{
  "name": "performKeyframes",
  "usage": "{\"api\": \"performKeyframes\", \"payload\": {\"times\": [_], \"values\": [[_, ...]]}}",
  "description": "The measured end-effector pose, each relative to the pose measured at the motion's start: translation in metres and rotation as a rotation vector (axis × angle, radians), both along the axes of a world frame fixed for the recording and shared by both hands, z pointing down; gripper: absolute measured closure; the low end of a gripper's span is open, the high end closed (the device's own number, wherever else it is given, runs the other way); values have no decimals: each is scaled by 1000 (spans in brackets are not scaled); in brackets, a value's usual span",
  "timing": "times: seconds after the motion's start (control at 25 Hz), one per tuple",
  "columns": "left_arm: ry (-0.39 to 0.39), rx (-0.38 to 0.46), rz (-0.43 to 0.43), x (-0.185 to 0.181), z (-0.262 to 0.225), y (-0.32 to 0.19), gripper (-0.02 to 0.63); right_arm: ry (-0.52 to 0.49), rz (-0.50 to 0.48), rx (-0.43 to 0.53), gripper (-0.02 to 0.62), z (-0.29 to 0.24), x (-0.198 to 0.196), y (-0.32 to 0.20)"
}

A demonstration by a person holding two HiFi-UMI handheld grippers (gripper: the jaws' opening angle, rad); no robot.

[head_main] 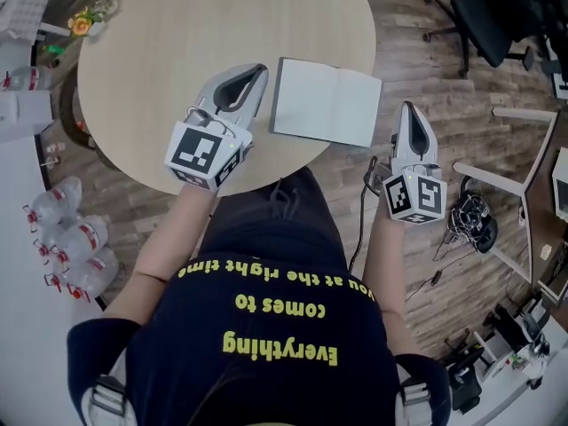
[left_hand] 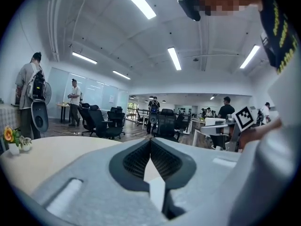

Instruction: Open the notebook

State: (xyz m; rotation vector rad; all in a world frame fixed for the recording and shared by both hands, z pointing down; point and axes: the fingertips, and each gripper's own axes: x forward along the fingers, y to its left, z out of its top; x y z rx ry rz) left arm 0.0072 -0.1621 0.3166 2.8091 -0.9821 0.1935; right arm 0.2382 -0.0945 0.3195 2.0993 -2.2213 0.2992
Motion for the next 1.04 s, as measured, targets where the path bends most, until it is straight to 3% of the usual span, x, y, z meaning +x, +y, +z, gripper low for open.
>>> {"api": "performKeyframes", "payload": {"times": [0.52, 1.04], "values": [[46, 102, -56, -15, -52, -9, 603, 78, -76, 105, 583, -83, -39, -14], [50, 119, -74, -23, -63, -3, 603, 67, -80, 124, 583, -95, -54, -8]]}}
